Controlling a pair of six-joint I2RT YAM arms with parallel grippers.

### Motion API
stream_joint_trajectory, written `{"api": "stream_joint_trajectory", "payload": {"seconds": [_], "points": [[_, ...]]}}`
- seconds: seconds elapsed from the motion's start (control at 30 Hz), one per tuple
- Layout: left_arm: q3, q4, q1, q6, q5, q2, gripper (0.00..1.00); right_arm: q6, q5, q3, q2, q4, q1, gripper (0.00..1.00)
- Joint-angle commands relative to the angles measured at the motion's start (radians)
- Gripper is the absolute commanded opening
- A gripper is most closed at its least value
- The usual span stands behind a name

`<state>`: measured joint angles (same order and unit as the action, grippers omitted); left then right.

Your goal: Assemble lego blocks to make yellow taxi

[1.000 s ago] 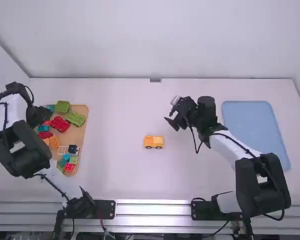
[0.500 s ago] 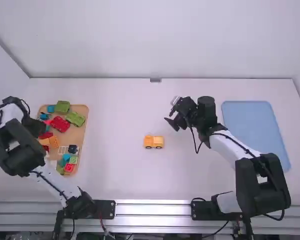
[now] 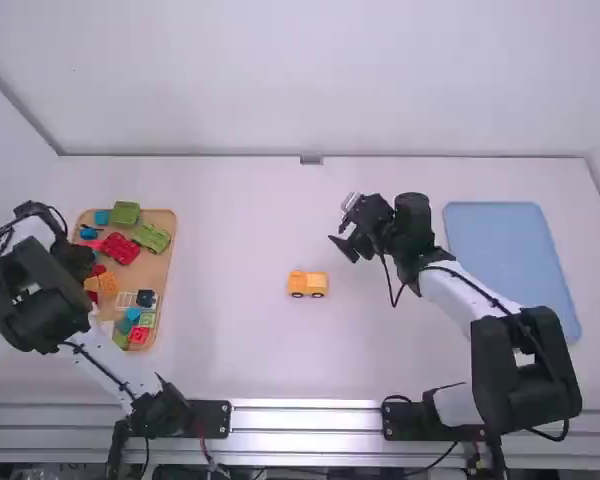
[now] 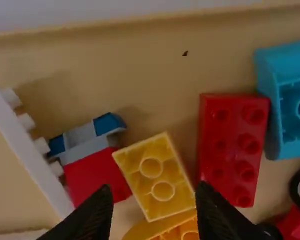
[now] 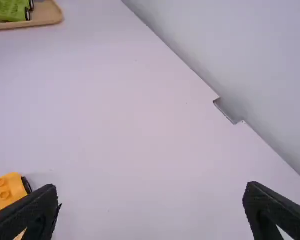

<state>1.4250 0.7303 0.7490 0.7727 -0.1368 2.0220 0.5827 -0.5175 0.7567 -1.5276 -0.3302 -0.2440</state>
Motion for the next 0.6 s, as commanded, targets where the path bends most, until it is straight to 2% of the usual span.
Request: {"api": "stream_joint_trajectory", "payload": {"seconds": [0.0,0.23,0.57], "points": [[-0.026,-0.013,-0.003,0.024,0.041,0.006,0.42,-0.003,-0.005,-0.011,0.026,0.000,0.002,0.98],[-0.055,-0.058,-0.004,0.024,0.070,0.006,0.35,-0.003,-0.005,-0.011,0.026,0.000,0.003,0.98],[-0.075,-0.050,-0.004,0.016,0.046,0.006,0.38,-0.003,-0.005,-0.011,0.026,0.000,0.003,0.98]]}}
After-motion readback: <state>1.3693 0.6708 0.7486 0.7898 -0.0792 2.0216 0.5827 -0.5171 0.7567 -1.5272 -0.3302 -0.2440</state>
